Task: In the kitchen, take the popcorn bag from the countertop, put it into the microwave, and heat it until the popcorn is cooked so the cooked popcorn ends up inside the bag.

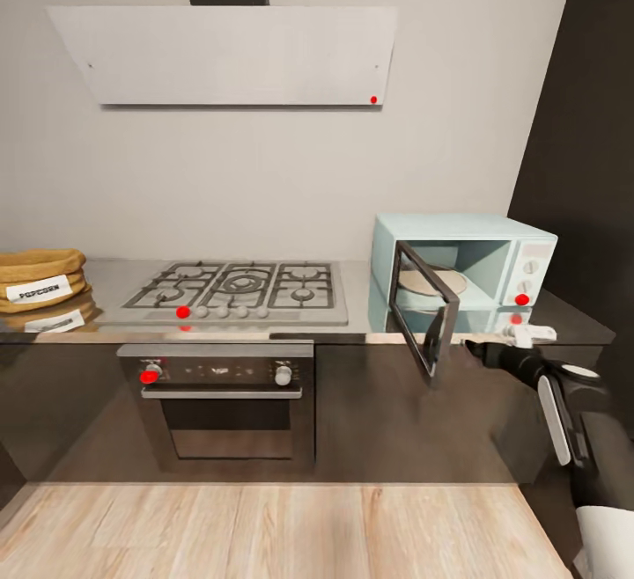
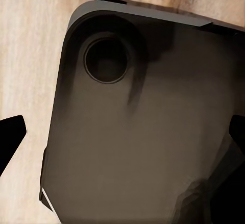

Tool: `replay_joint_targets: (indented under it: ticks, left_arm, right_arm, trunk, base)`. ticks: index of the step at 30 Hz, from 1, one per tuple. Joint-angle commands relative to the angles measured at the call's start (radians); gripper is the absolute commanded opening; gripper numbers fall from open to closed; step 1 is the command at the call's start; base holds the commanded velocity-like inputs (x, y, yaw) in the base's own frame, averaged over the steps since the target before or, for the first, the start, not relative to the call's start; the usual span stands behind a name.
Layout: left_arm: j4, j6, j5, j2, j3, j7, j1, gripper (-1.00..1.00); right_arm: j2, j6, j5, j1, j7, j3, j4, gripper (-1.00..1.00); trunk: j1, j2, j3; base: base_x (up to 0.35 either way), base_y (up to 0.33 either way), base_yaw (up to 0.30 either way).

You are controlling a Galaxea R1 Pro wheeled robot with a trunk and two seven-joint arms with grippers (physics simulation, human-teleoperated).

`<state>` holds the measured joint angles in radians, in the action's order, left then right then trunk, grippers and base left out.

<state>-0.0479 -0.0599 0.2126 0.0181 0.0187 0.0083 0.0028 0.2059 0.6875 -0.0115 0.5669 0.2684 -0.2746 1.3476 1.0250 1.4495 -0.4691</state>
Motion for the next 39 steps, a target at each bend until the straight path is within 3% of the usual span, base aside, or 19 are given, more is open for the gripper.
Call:
replay_joint_targets:
  ticks: [1, 2, 4, 6, 8, 9, 11, 16, 17, 19, 23, 26, 32, 39]
  left_arm:
    - [-0.001, -0.001, 0.005, 0.0, 0.001, 0.001, 0.0, 1.0]
    - [-0.001, -0.001, 0.005, 0.0, 0.001, 0.001, 0.0, 1.0]
    - [-0.001, -0.001, 0.005, 0.0, 0.001, 0.001, 0.0, 1.0]
    - [-0.001, -0.001, 0.005, 0.0, 0.001, 0.001, 0.0, 1.0]
    - [-0.001, -0.001, 0.005, 0.0, 0.001, 0.001, 0.0, 1.0]
    - [-0.001, -0.001, 0.005, 0.0, 0.001, 0.001, 0.0, 1.0]
    - [-0.001, -0.001, 0.005, 0.0, 0.001, 0.001, 0.0, 1.0]
    - [-0.001, -0.001, 0.005, 0.0, 0.001, 0.001, 0.0, 1.0]
    - [0.0, -0.001, 0.005, 0.0, 0.001, 0.001, 0.0, 1.0]
    - [0.0, -0.001, 0.005, 0.0, 0.001, 0.001, 0.0, 1.0]
    - [0.0, -0.001, 0.006, 0.001, 0.002, 0.001, 0.0, 1.0]
    - [0.0, -0.001, 0.01, 0.0, 0.001, 0.002, 0.0, 1.0]
    - [0.0, -0.001, 0.041, 0.0, 0.001, 0.001, 0.0, 1.0]
    - [-0.001, -0.001, 0.045, 0.0, 0.0, 0.001, 0.0, 1.0]
  right_arm:
    - [0.013, 0.002, 0.001, 0.001, -0.001, -0.013, -0.006, 1.0]
    - [0.032, -0.001, -0.003, 0.001, -0.014, -0.036, -0.025, 1.0]
    - [0.081, -0.011, -0.085, 0.001, -0.029, -0.111, -0.19, 1.0]
    - [0.091, -0.055, -0.136, 0.001, -0.028, -0.137, -0.349, 1.0]
    - [0.095, -0.135, -0.178, 0.001, -0.026, -0.146, -0.533, 1.0]
    - [0.096, -0.223, -0.206, 0.001, -0.024, -0.148, -0.72, 1.0]
    - [0.091, -0.333, -0.241, 0.001, -0.024, -0.146, -0.957, 1.0]
    - [0.07, -0.51, -0.33, -0.018, -0.039, -0.143, -1.336, 1.0]
    - [0.064, -0.536, -0.339, -0.057, -0.041, -0.143, -1.358, 1.0]
    - [0.025, -0.558, -0.353, -0.122, -0.047, -0.142, -1.374, 1.0]
    - [-0.008, -0.569, -0.383, -0.153, -0.054, -0.142, -1.38, 1.0]
    - [-0.045, -0.571, -0.384, -0.244, -0.081, -0.143, -1.381, 1.0]
    - [-0.056, -0.573, -0.391, -0.284, -0.13, -0.142, -1.381, 1.0]
    - [-0.066, -0.574, -0.395, -0.285, -0.132, -0.14, -1.38, 1.0]
  trunk:
    - [0.0, 0.0, -0.001]
    - [0.0, 0.0, -0.001]
    - [0.0, 0.0, -0.001]
    - [0.0, 0.0, -0.001]
    - [0.0, 0.0, -0.001]
    - [0.0, 0.0, -0.001]
    - [0.0, 0.0, -0.001]
    - [0.0, 0.0, -0.001]
    - [0.0, 0.0, -0.001]
    - [0.0, 0.0, -0.001]
    - [0.0, 0.0, -0.001]
    - [0.0, 0.0, -0.001]
    - [0.0, 0.0, -0.001]
    - [0.0, 0.0, -0.001]
  base:
    - [0.0, 0.016, 0.0]
    - [0.0, 0.008, 0.0]
    - [0.0, 0.002, 0.0]
    - [0.0, 0.0, 0.0]
    - [0.0, 0.0, 0.0]
    - [0.0, 0.0, 0.0]
    - [0.0, 0.0, 0.0]
    - [0.0, 0.0, 0.0]
    - [0.0, 0.0, 0.0]
    - [0.0, 0.0, 0.0]
    - [0.0, 0.0, 0.0]
    - [0.0, 0.0, 0.0]
    - [0.0, 0.0, 0.049]
    - [0.0, 0.0, 0.252]
